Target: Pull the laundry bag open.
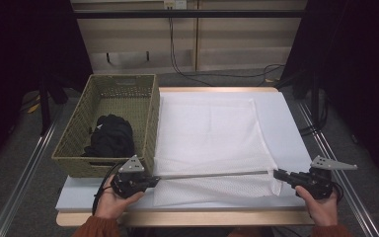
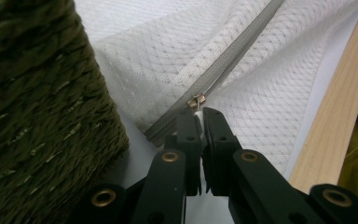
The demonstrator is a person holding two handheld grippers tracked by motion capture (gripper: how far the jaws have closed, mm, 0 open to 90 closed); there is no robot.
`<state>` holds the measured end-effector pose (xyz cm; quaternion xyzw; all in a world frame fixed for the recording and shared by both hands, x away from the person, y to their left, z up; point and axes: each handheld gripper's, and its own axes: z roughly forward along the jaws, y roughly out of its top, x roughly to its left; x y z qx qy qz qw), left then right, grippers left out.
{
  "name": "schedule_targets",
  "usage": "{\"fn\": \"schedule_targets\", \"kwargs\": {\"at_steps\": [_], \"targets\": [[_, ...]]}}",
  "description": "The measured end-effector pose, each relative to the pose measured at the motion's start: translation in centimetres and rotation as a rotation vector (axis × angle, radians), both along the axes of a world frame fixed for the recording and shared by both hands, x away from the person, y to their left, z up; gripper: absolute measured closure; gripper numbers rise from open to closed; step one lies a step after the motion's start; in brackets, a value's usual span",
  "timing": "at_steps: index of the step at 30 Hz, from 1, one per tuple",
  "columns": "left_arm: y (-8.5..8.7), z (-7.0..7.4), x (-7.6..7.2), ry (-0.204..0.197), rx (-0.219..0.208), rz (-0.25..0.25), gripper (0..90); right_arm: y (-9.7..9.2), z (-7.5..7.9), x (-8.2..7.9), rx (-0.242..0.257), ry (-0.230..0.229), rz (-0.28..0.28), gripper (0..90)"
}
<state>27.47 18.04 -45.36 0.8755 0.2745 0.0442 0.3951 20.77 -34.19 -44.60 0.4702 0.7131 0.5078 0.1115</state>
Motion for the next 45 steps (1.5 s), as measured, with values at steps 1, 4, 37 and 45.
{"fn": "schedule_targets", "kwargs": {"at_steps": [1, 4, 37, 45], "targets": [[0.1, 0.0, 0.0, -0.001, -0.001, 0.004, 86.6, 0.1, -0.1, 0.0, -0.007, 0.003, 0.004, 87.5], [0.6, 0.0, -0.1, 0.002, -0.006, 0.012, 86.6, 0.1, -0.1, 0.1, -0.007, 0.007, 0.003, 87.6], [2.7, 0.1, -0.6, 0.016, -0.01, 0.041, 86.6, 0.1, -0.5, 0.1, -0.018, 0.032, 0.003, 87.8], [3.5, 0.0, -0.5, 0.021, -0.019, 0.07, 86.6, 0.1, -0.6, 0.0, -0.017, 0.034, 0.011, 87.8]]}}
